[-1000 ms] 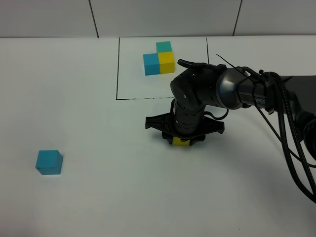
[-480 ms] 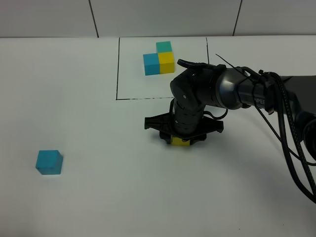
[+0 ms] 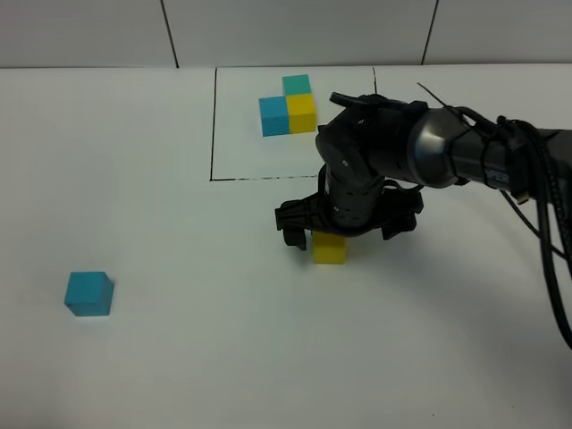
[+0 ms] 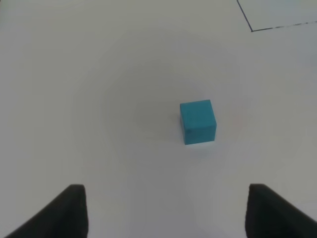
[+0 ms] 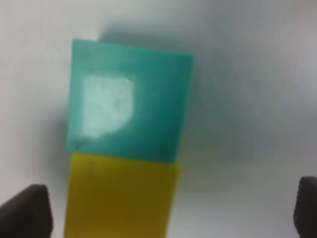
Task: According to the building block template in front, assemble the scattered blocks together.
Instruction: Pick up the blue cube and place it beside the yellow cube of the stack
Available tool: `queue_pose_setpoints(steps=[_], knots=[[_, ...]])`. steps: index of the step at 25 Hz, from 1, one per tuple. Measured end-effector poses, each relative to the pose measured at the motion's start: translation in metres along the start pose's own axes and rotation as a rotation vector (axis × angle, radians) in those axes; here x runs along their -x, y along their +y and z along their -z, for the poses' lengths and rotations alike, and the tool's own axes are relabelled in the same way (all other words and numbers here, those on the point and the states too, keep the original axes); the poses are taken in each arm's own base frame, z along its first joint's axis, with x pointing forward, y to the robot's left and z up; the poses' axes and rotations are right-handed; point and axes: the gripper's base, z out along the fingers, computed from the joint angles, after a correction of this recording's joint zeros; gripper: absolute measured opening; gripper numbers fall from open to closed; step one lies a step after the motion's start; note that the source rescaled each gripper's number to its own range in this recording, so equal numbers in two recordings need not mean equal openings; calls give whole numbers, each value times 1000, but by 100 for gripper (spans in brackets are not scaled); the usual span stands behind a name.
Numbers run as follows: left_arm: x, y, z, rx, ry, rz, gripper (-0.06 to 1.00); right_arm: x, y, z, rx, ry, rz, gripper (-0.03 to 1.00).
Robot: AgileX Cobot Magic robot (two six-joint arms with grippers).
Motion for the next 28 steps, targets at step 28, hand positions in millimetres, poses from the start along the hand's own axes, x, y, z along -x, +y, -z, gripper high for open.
queue_pose_setpoints(steps=[28], knots=[[0, 0, 0, 0, 0, 0, 54, -34, -82, 75, -28, 14, 180, 100]])
